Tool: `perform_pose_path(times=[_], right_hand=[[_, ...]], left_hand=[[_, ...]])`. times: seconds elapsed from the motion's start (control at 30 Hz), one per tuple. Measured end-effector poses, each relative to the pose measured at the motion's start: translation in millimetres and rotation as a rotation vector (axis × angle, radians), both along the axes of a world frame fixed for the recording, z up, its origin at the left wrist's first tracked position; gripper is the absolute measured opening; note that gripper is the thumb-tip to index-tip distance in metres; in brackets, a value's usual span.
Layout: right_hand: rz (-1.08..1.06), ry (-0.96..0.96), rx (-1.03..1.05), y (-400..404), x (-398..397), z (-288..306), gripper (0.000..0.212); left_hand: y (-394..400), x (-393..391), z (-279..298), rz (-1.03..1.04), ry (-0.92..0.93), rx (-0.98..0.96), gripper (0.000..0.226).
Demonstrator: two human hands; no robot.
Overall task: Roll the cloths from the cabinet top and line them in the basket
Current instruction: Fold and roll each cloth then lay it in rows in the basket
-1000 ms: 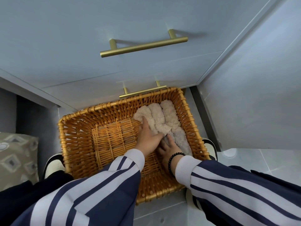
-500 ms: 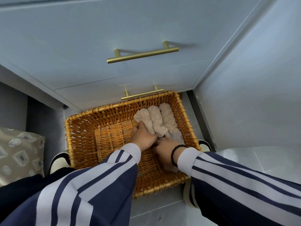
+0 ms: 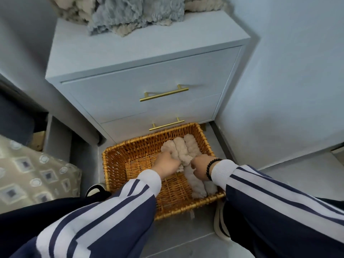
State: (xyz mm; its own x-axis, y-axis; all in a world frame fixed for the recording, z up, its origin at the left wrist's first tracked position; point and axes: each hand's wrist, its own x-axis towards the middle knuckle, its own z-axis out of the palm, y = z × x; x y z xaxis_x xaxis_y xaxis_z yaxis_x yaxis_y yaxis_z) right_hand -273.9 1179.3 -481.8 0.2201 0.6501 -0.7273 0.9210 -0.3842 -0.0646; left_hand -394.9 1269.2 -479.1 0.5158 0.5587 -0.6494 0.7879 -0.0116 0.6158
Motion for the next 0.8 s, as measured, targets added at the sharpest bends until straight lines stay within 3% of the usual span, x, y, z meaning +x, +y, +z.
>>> perform_pose_path(times=[0.1,0.2,0.3,0.63,0.8], right_hand=[[-0.018,-0.014,0.042,-6.1,1.8,25.0,0.035],[-0.030,-0.056,0.104,-12.9,4.4,57.5,0.032],[-0.017,-0.085,0.159,-18.5,8.9,91.0,0.015],[-0.129,-0.032,0.399,-30.2,2.6,209.6,0.037],[-0.151,0.028,0.557,-21.7,-7.8,251.5,0.037]], left_hand=[[-9.9,-6.9,28.0,-0.031,-0.025,0.033,0.061],[-16.8,-14.3,58.9,-0.073,-0.046,0.086,0.051],[-17.2,-21.9,80.9,-0.098,-0.053,0.146,0.053],[-15.4,-38.3,186.9,-0.253,-0.119,0.408,0.055],[-6.1,-52.4,229.1,-0.181,-0.239,0.458,0.052]])
